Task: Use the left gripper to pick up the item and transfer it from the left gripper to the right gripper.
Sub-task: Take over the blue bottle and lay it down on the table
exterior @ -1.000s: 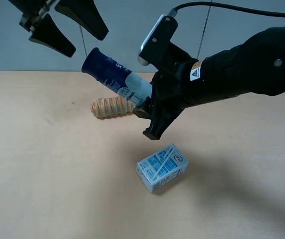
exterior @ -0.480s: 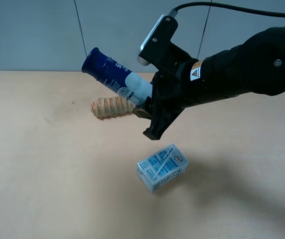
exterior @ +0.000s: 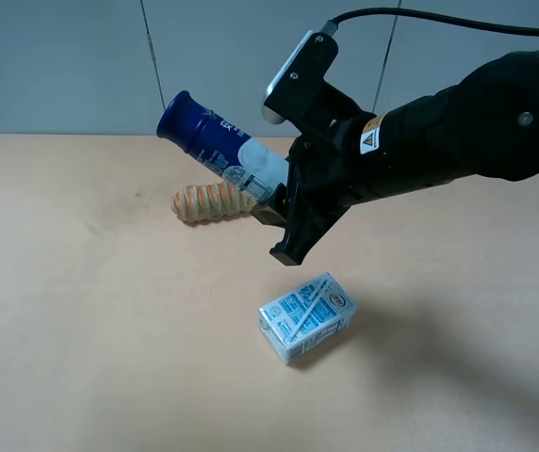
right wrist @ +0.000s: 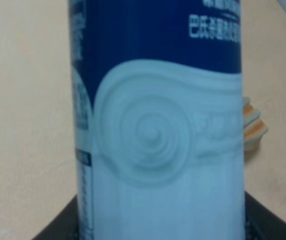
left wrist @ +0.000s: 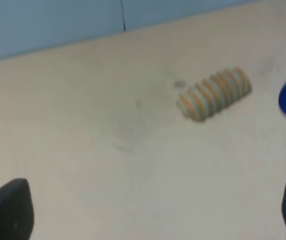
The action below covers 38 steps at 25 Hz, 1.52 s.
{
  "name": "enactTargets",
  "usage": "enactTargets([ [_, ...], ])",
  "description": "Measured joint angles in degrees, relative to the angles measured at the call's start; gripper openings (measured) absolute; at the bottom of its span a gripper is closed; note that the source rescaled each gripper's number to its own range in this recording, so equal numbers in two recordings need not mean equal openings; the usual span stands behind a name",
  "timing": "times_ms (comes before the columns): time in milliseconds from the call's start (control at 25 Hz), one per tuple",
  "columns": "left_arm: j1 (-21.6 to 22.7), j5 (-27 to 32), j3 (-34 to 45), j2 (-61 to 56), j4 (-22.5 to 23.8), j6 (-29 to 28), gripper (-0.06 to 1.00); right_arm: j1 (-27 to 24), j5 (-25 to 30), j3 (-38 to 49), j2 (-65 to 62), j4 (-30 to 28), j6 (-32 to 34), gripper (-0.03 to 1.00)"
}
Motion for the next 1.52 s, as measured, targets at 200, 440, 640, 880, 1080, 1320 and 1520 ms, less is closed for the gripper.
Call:
enactTargets([
  [200,0.00,0.00,13.64,-10.98,0.18,0.00,1.00,0.00,0.18,0.00,0.00,0.00,0.74,0.09],
  [440,0.00,-0.06,26.35,-22.82,0.18,0.00,1.00,0.00,0.25,0.00,0.00,0.00,1.20,0.09],
  [640,0.00,-0.90,33.58,-32.75,0.20,0.00,1.00,0.00,0.25,0.00,0.00,0.00,1.22,0.09],
  [880,0.00,-1.04,38.41,-43.29,0.25,-0.08,0.98,0.00,0.29,0.00,0.00,0.00,1.26,0.09],
  [1080,0.00,-0.91,40.27,-48.25,3.91,-4.02,0.97,0.00,0.29,0.00,0.00,0.00,1.26,0.09],
  [1320,0.00,-1.73,43.97,-48.25,5.55,-7.03,0.96,0.00,0.29,0.00,0.00,0.00,1.26,0.09],
  [1520,0.00,-5.62,45.83,-48.25,5.50,-5.58,0.96,0.00,0.29,0.00,0.00,0.00,1.26,0.09],
])
